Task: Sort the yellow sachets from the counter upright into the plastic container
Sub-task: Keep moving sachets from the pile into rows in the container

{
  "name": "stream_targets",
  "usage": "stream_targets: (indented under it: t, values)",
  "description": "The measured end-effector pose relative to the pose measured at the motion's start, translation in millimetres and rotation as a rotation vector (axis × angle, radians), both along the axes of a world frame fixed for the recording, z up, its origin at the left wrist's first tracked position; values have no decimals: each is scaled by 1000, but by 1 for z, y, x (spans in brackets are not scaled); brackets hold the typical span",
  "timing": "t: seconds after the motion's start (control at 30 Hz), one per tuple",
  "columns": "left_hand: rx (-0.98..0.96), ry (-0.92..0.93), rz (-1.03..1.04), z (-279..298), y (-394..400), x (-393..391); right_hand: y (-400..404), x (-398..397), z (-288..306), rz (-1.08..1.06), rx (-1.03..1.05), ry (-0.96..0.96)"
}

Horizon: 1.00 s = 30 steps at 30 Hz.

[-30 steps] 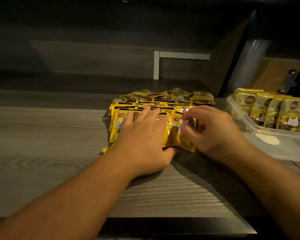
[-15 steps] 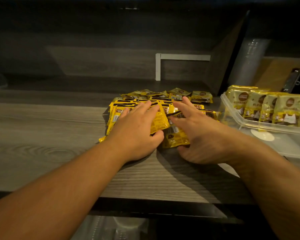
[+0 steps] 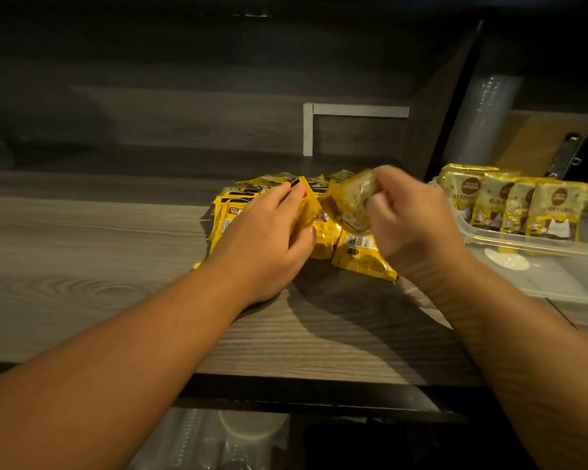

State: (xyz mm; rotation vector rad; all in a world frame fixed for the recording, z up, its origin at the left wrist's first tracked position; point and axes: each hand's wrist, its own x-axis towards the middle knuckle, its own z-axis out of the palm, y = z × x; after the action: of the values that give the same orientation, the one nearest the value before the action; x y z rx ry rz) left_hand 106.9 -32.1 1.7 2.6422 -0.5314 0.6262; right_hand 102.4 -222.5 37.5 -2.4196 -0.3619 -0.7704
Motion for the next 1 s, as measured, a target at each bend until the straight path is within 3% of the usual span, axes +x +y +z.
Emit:
stream_targets:
  t: [0.07, 0.13, 0.33, 0.47, 0.57, 0.67, 0.83, 0.9, 1.0]
  values:
    - [50, -10, -12, -1, -3, 0, 0, 2, 3, 48, 377, 35]
    - [108, -3, -15, -2, -4, 1, 0, 1, 4, 91, 576, 119]
    - [388, -223, -54, 7, -6, 4, -2, -3, 13, 131, 852, 190]
    - [345, -231, -59, 19, -18, 8, -10, -7, 31, 149, 854, 153]
    - [87, -184, 44, 27, -33, 7, -25, -12, 52, 152, 764, 71]
    - [-332, -82, 107, 41, -53, 6, -47, -14, 66, 128, 659, 11]
    - [-1386, 405, 156, 81, -92, 2, -88, -12, 68, 53, 610, 58]
    - [-1537, 569, 127, 91, -104, -1, -106, -13, 68, 26, 627, 94]
    - [-1505, 669, 56, 97, -122, -1, -132, -15, 69, -12, 615, 93]
